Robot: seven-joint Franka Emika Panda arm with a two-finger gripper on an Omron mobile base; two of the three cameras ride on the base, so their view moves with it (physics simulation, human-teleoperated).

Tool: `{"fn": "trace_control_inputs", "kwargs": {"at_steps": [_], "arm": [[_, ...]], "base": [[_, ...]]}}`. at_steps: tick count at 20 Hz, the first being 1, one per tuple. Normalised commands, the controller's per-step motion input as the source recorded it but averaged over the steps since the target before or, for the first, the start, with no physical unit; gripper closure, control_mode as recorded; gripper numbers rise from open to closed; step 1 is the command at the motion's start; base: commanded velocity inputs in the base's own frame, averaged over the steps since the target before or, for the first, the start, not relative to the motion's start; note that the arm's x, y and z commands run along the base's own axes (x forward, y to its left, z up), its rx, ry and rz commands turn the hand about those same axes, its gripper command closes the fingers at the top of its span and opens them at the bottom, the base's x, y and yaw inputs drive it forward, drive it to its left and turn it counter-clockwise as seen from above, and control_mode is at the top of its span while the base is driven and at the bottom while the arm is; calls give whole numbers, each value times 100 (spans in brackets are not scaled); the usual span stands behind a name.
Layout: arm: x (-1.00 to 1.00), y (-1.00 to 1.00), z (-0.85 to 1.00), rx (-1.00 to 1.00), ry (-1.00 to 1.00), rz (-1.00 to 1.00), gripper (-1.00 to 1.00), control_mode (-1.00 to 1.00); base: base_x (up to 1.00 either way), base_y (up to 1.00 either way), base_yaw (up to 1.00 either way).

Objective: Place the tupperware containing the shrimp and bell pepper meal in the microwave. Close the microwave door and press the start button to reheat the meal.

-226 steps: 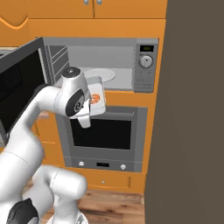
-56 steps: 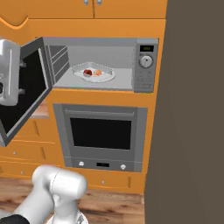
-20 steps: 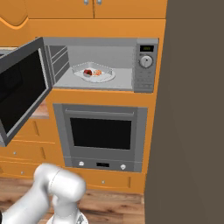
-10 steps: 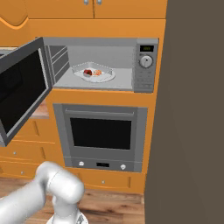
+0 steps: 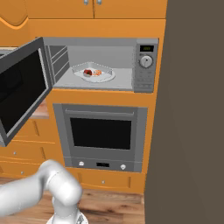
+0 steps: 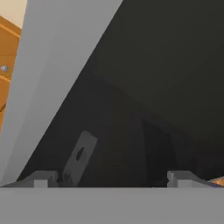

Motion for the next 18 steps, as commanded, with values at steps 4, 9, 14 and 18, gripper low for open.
{"fn": "trace_control_inputs", "kwargs": {"at_steps": [4,9,14,18], "arm": [[-1,-79,-1,0,0,-25,-100,-100],[-21,-100,-3,5,-9,-17,-100,-100],[-29,-100,-5,11,-13,-12,-100,-100],[-24,-100,-7,13,-14,-8,-100,-100]], "base": [[0,0,0],[0,0,0],[0,0,0],[0,0,0]]}}
